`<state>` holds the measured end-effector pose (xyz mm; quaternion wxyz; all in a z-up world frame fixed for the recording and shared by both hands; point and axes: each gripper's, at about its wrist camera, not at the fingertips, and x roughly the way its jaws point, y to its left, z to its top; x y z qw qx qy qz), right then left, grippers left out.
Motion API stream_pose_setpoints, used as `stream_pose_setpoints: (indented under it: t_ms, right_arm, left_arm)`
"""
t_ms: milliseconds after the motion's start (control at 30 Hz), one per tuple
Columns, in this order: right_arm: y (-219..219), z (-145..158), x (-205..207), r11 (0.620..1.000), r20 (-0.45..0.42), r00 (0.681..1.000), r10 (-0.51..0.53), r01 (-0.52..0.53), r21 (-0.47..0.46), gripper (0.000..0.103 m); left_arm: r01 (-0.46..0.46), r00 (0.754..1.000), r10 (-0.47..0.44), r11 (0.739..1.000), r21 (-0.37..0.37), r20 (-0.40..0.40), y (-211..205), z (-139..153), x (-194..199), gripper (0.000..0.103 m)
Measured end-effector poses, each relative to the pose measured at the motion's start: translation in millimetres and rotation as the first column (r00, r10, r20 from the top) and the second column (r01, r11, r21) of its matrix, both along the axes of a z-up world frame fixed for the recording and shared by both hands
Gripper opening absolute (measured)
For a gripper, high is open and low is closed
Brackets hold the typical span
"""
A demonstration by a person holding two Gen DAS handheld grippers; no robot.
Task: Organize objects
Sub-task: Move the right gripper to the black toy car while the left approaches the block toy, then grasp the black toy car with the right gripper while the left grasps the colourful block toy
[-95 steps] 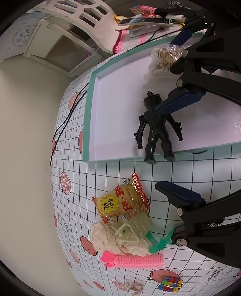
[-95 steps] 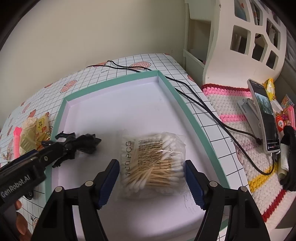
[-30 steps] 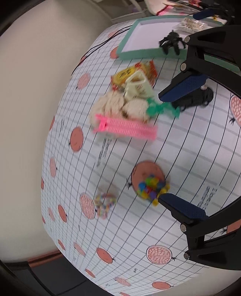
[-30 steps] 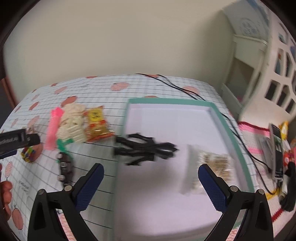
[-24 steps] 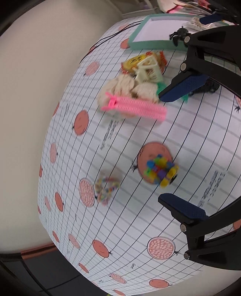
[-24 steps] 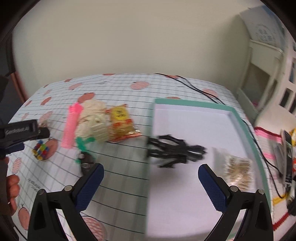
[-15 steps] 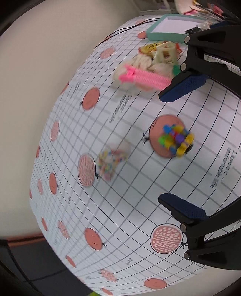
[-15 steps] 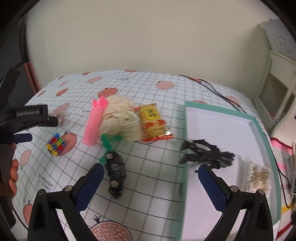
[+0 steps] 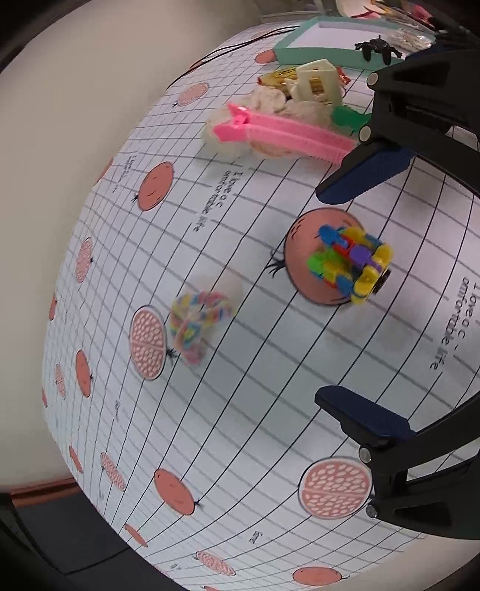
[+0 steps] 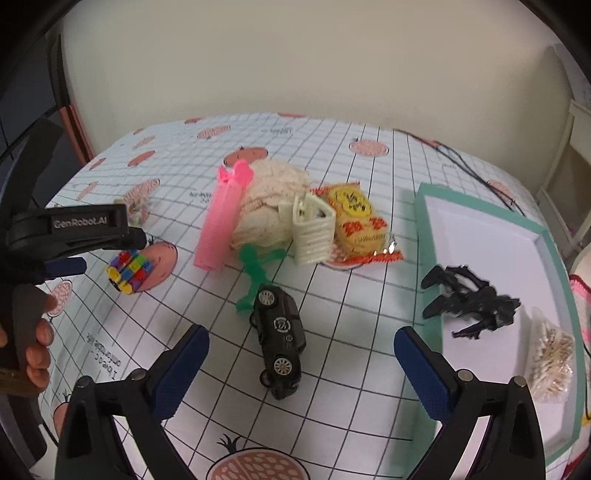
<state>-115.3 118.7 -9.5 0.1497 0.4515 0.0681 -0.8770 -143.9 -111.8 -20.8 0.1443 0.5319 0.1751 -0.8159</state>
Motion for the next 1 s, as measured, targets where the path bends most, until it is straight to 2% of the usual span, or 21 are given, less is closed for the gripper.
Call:
stream_pose_setpoints:
  t_ms: [267,333,500,567,600,633,733,800,1000]
  right_arm:
    - [-1.2,-10.2,-2.0,1.0,0.044,0.999,-0.001,0.0,0.014,0.087]
    - [-1.1,-12.0,-3.5,1.0,0.053,0.999,-0.004,0.003,0.016,0.082]
    - [-2.2,-16.4,-6.3,1.0,0.078,0.997,-0.009,0.007,0.018,0.064]
    - [-2.7,-17.2,-7.4,1.0,0.084,0.996,-0.003,0.001,0.019,0.059]
    - [-3.2,-17.7,-7.4,1.0,0.089,0.996,0.004,-0.005,0.018,0.052]
    - [-3.5,-17.7,-7.3,1.0,0.092,0.996,0.008,-0.009,0.017,0.05]
    - [-4.1,-18.5,-7.3,1.0,0.105,0.994,0.016,-0.017,0.013,0.043]
    - [-4.8,-18.5,-7.2,1.0,0.112,0.993,0.023,-0.024,0.009,0.034]
    - [-5.4,-18.9,-7.5,0.999,0.124,0.992,0.031,-0.032,0.007,0.032]
  left_arm:
    - [0.05,0.999,-0.05,0.998,-0.026,0.019,14.7,-3.7,-3.4,0.096]
    - [0.059,0.998,-0.059,0.998,-0.026,0.027,16.7,-4.4,-3.0,0.085]
    - [0.072,0.996,-0.071,0.997,-0.022,0.05,21.5,-8.9,-2.9,0.075]
    - [0.078,0.995,-0.077,0.997,-0.021,0.057,22.5,-9.9,-2.5,0.068]
    - [0.081,0.995,-0.079,0.997,-0.017,0.062,23.1,-10.8,-2.4,0.061]
    - [0.081,0.994,-0.08,0.997,-0.013,0.068,23.3,-12.1,-2.6,0.056]
    - [0.083,0.994,-0.082,0.996,-0.013,0.07,23.6,-13.1,-1.7,0.048]
    - [0.08,0.995,-0.079,0.997,-0.014,0.067,23.8,-12.8,-1.0,0.045]
    - [0.067,0.996,-0.066,0.998,-0.012,0.06,22.9,-12.2,1.6,0.042]
